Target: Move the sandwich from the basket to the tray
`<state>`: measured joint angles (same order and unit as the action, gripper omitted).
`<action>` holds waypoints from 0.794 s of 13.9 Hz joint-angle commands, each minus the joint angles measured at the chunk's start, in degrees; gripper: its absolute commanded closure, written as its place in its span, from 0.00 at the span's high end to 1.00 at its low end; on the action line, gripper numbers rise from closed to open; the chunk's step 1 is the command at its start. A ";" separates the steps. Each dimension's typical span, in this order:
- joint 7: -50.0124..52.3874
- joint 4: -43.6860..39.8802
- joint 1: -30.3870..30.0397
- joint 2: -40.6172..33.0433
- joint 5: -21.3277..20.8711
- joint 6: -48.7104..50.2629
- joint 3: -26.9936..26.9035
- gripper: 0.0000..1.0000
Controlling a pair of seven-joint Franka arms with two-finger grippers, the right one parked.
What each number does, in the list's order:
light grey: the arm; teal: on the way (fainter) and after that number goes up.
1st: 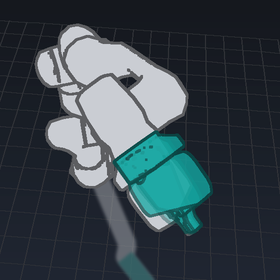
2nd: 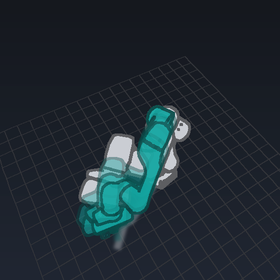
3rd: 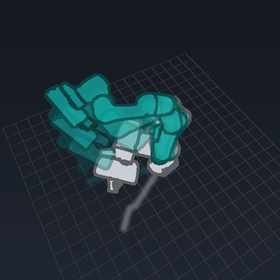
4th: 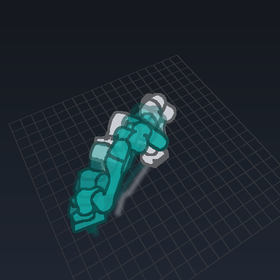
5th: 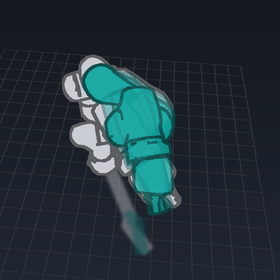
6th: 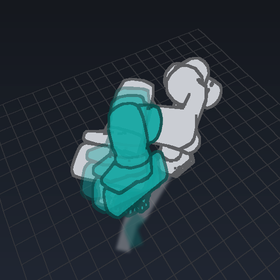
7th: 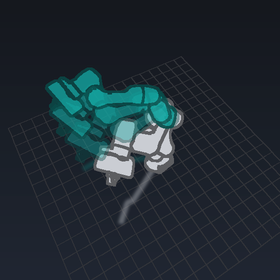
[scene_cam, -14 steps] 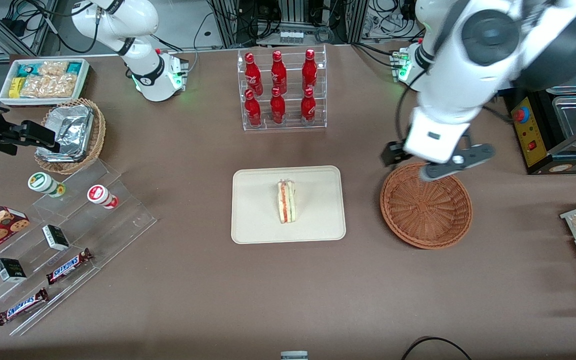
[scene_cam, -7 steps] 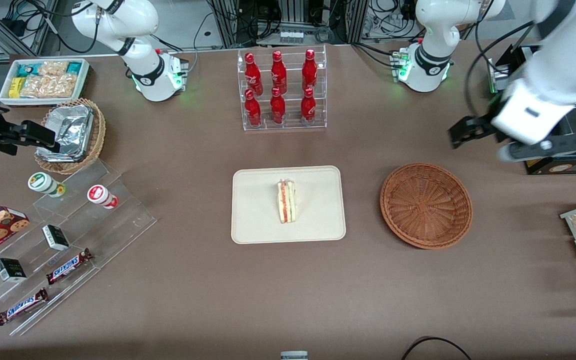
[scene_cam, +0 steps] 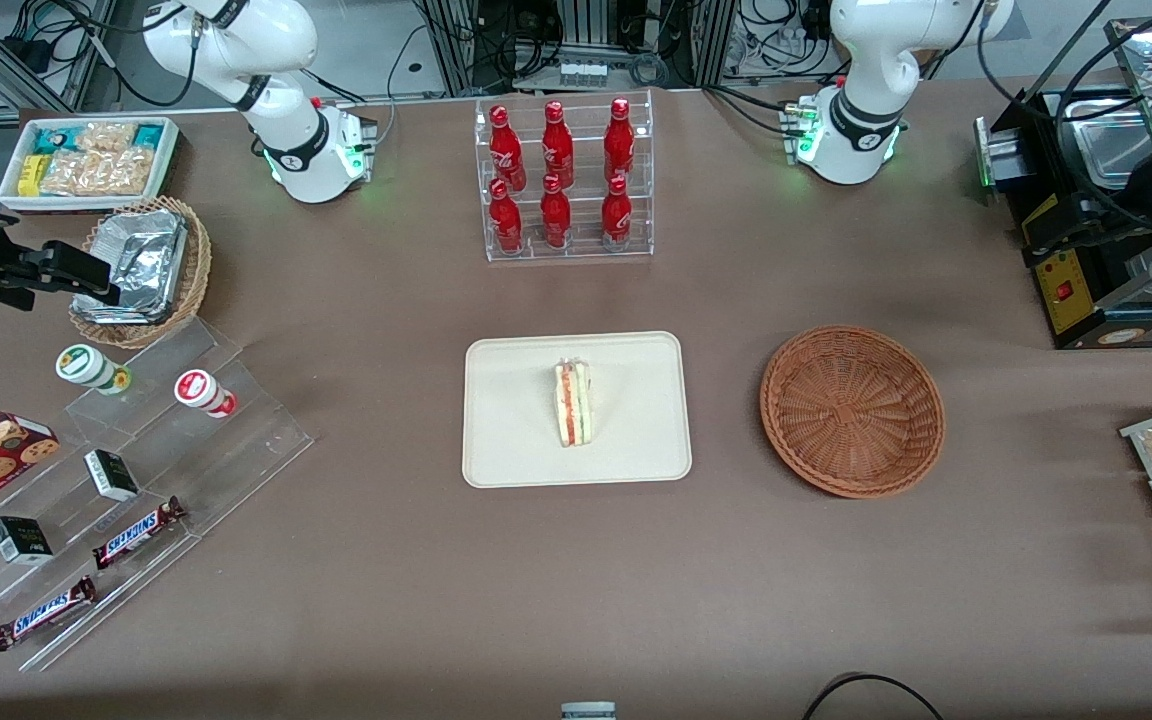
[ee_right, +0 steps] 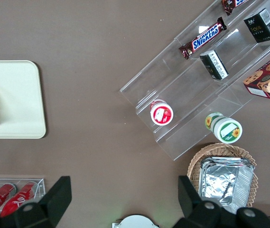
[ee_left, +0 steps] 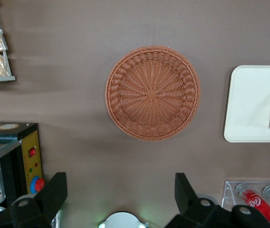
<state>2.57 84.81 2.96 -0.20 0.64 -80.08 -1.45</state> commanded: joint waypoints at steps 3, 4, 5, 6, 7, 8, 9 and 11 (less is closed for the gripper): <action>-4.24 0.09 1.09 -0.24 0.15 -1.38 -1.98 1.00; -4.07 -0.08 0.82 0.37 0.06 -2.00 -1.98 1.00; -4.15 -0.87 0.56 0.98 0.06 -2.09 -1.98 1.00; -4.15 -1.57 0.30 1.68 0.15 -2.01 -1.89 1.00; -4.15 -1.66 -0.58 1.78 0.41 -2.01 -1.54 1.00; -4.15 -1.58 -1.02 1.78 0.41 -2.01 -0.93 1.00; -4.15 -1.58 -1.02 1.95 0.24 -2.09 -0.32 1.00; -4.15 -1.49 -1.02 2.48 0.15 -2.09 -0.13 1.00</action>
